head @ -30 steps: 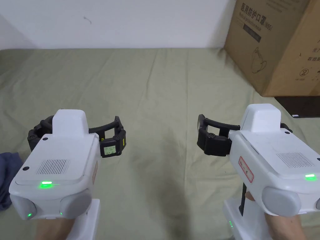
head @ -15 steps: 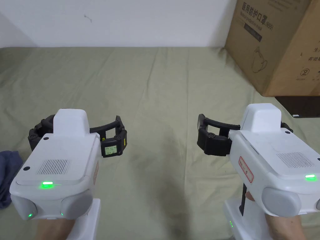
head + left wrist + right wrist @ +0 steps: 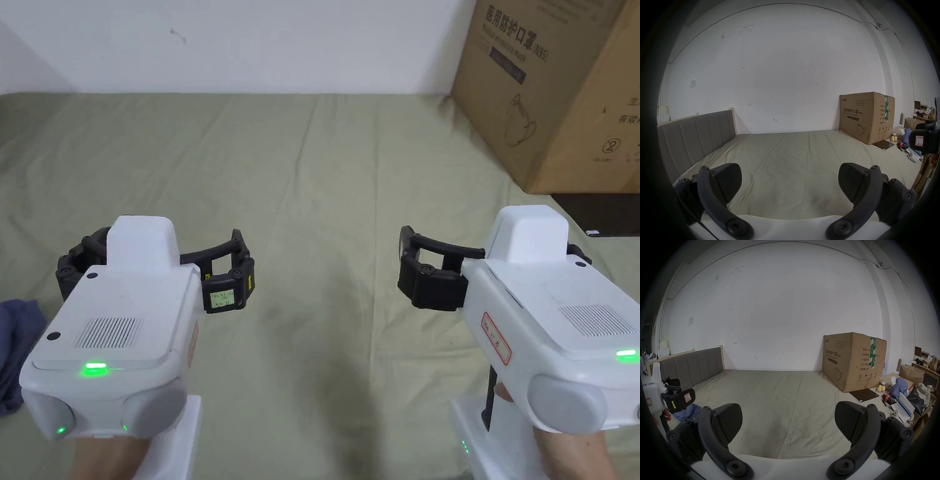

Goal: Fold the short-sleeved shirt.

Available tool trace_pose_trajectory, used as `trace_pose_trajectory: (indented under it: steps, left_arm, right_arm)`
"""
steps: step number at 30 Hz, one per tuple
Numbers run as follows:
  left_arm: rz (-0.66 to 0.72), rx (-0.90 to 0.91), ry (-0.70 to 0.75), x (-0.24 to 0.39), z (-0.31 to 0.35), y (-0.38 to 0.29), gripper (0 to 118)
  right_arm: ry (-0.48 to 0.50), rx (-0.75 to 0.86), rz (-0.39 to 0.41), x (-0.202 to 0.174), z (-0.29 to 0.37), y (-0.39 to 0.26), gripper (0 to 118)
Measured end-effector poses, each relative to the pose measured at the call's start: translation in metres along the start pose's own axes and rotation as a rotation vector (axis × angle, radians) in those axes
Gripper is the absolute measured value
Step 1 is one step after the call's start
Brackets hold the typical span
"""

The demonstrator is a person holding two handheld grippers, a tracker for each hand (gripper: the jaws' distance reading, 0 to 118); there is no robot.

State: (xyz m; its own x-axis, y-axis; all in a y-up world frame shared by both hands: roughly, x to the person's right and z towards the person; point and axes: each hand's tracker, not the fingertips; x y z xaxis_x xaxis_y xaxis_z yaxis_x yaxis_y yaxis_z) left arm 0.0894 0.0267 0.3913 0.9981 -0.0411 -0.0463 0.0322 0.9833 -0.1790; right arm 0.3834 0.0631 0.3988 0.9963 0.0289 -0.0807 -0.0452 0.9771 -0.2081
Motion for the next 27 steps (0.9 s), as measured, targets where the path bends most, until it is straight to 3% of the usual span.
trace_pose_trajectory:
  steps: [11,15,18,24,27]
  left_arm:
    - [0.007,0.007,-0.002,0.001,0.001,0.003,118]
    - [0.020,-0.059,0.051,0.004,-0.002,0.004,118]
    - [0.049,-0.131,0.069,0.005,-0.003,-0.002,118]
    - [0.095,-0.272,0.042,0.010,0.007,-0.041,118]
    - [0.127,-0.346,0.047,0.008,0.013,-0.063,118]
  right_arm:
    - [-0.020,-0.028,0.010,-0.002,-0.001,0.002,115]
    - [-0.067,-0.161,-0.106,0.001,-0.003,0.014,115]
    - [-0.134,-0.358,-0.147,0.004,-0.016,0.028,115]
    - [0.034,-0.769,-0.135,-0.008,-0.026,0.005,111]
    - [0.141,-0.847,-0.109,-0.025,-0.021,-0.024,111]
